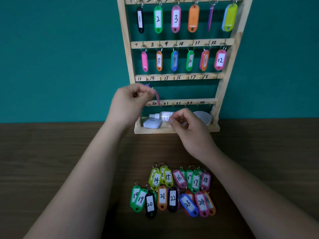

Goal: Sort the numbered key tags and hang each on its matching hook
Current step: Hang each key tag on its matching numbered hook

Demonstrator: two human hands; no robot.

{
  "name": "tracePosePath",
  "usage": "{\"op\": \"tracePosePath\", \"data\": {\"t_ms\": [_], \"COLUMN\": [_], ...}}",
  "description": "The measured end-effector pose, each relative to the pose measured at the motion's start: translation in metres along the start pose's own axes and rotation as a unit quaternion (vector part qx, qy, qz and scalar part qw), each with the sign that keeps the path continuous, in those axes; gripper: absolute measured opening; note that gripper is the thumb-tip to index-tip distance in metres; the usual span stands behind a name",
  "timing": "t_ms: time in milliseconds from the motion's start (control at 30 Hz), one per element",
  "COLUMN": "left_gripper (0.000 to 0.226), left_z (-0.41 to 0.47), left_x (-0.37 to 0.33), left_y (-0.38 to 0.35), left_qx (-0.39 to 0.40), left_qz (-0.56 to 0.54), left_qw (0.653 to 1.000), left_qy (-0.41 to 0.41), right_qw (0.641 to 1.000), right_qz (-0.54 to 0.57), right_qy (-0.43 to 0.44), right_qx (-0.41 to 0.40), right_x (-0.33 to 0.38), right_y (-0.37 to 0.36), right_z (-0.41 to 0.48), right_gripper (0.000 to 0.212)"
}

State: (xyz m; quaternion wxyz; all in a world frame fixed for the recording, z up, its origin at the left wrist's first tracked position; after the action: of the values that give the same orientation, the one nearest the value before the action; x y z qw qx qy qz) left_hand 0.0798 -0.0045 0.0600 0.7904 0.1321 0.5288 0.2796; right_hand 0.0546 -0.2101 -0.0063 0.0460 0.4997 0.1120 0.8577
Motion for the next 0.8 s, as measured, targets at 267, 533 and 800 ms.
{"op": "tracePosePath", "data": {"t_ms": [267, 533, 800], "left_gripper": [0.018, 0.031, 0.023], "left_z": [0.016, 0.018, 0.007], "left_x": [0.0, 0.002, 0.015], "left_y": [0.004, -0.005, -0.01], "left_qx": [-0.117, -0.116, -0.074], "left_qz": [-0.068, -0.05, 0.024], "left_qw": [0.989, 0.989, 0.995], "left_qy": [0.063, 0.076, 0.065], "right_qw": [1.0, 0.999, 0.998], "right_qz": [-0.007, 0.0, 0.008], "right_qy": [-0.018, -0.02, -0.015], "right_qx": [0.024, 0.029, 0.064], "right_x": [-0.001, -0.003, -0.004], "right_y": [-0.004, -0.006, -0.005], "right_z": [-0.002, -0.003, -0.004], "right_gripper": [0.006, 0.002, 0.001]}}
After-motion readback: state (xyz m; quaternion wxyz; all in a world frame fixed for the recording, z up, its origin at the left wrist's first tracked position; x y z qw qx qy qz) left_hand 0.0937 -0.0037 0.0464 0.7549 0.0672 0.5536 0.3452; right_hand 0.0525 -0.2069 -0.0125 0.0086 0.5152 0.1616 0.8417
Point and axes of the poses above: each hand's wrist, its own z-axis towards the middle knuckle, its own y-axis out of the back of the hand, x = y × z, the point moved 2 cm from there along z, towards the middle knuckle, and after that the axes turned 15 degrees about z, right-handed, at the moved point
